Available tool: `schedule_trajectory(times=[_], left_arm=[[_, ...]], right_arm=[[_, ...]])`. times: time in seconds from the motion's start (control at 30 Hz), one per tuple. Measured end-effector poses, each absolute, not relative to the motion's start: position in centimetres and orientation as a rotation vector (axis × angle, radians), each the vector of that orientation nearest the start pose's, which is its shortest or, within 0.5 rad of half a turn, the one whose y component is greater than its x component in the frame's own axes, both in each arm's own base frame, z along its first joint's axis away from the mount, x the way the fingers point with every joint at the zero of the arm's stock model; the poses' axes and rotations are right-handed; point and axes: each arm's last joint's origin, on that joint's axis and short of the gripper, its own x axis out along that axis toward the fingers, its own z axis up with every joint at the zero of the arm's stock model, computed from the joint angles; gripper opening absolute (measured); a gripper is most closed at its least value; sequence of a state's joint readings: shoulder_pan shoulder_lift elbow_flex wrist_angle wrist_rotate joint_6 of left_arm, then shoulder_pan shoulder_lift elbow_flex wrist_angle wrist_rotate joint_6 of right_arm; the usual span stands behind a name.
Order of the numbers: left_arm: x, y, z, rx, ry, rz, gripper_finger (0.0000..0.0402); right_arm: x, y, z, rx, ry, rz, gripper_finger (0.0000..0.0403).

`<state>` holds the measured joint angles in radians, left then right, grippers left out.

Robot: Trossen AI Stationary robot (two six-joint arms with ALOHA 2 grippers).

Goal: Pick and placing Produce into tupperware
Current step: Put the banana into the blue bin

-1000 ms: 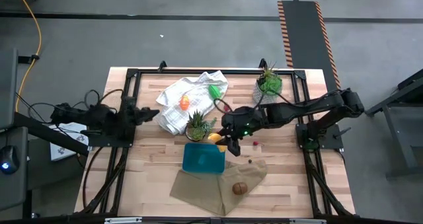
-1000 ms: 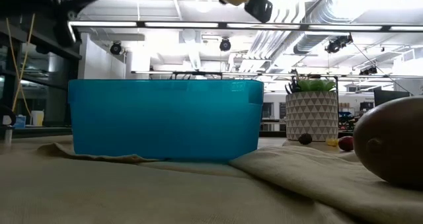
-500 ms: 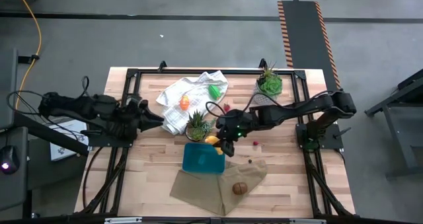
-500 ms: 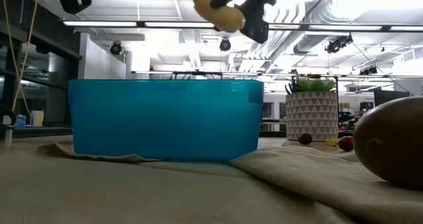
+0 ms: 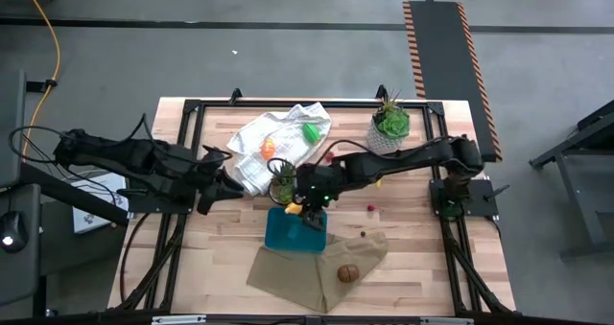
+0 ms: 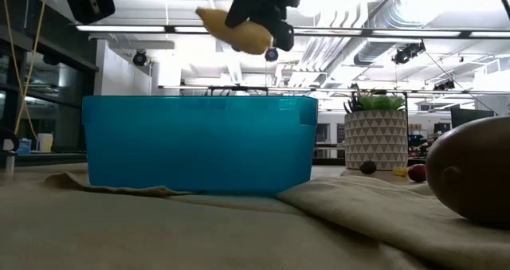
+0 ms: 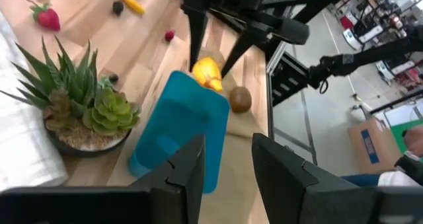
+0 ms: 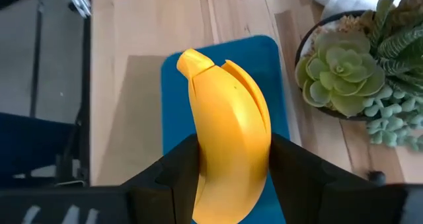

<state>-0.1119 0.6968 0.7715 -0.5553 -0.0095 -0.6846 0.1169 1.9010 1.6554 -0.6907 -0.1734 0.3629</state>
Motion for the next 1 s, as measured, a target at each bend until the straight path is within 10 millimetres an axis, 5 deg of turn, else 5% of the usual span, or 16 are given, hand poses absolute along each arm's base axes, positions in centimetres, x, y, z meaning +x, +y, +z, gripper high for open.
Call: schedule_trajectory(times=[0.7, 1.0], left_arm=[[14.0, -1.6, 30.2, -0.615, 0.549, 0.061, 0.0115], [14.0, -1.6, 30.2, -0.612, 0.554, 0.062, 0.0115]], right_arm=[[42.1, 6.8, 22.3, 0.379, 1.171, 0.046, 0.0154], [42.5, 7.0, 22.3, 0.394, 1.131, 0.038, 0.0154]])
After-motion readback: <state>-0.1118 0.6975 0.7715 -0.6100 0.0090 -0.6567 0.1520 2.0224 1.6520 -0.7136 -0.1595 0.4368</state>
